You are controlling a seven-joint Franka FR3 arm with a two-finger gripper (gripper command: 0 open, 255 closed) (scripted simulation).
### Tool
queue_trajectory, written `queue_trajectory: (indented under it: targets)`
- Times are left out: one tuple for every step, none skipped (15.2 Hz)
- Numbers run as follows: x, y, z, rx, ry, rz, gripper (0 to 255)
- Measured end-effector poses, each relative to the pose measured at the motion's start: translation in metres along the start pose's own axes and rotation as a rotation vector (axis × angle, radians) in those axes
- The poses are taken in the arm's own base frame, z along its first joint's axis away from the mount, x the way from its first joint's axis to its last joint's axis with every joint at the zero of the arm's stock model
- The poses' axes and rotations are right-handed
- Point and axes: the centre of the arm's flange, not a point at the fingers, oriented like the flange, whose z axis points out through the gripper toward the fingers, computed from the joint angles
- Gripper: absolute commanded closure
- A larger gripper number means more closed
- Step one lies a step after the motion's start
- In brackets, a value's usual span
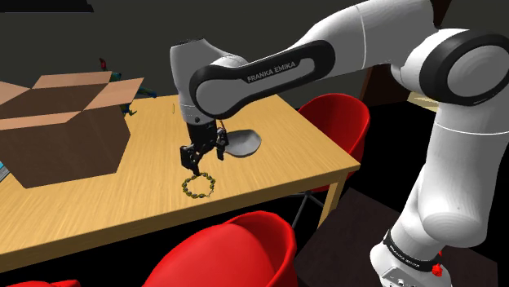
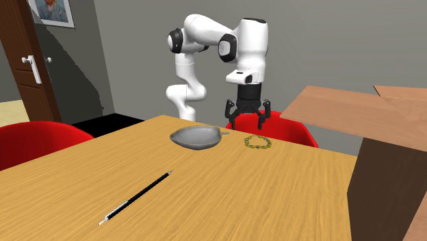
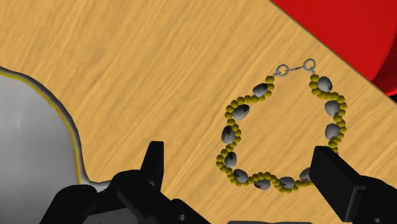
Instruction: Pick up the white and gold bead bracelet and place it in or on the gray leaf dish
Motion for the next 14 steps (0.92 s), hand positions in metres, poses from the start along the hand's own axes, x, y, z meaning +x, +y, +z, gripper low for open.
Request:
queue_trajectory:
  targets:
    - [0.001, -0.002, 0.005, 0.0, 0.0, 0.001, 0]
    - [0.003, -0.003, 0.009, 0.001, 0.0, 0.001, 0]
    - [0.004, -0.003, 0.014, 0.001, 0.0, 0.001, 0]
    - [0.003, -0.002, 0.02, 0.001, 0.0, 0.001, 0]
    - [0.004, -0.002, 0.026, 0.001, 0.0, 0.001, 0]
    - [0.004, -0.002, 0.032, 0.001, 0.0, 0.001, 0]
    - [0.004, -0.003, 0.035, 0.001, 0.0, 0.001, 0]
    - [0.004, -0.003, 0.037, 0.001, 0.0, 0.001, 0]
    - [0.004, -0.003, 0.038, 0.001, 0.0, 0.001, 0]
    - [0.004, -0.003, 0.038, 0.001, 0.0, 0.001, 0]
    - [0.004, -0.003, 0.038, 0.001, 0.0, 0.001, 0]
    - [0.004, -0.003, 0.039, 0.001, 0.0, 0.001, 0]
    - [0.004, -0.003, 0.039, 0.001, 0.0, 0.001, 0]
    - [0.004, -0.003, 0.039, 0.001, 0.0, 0.001, 255]
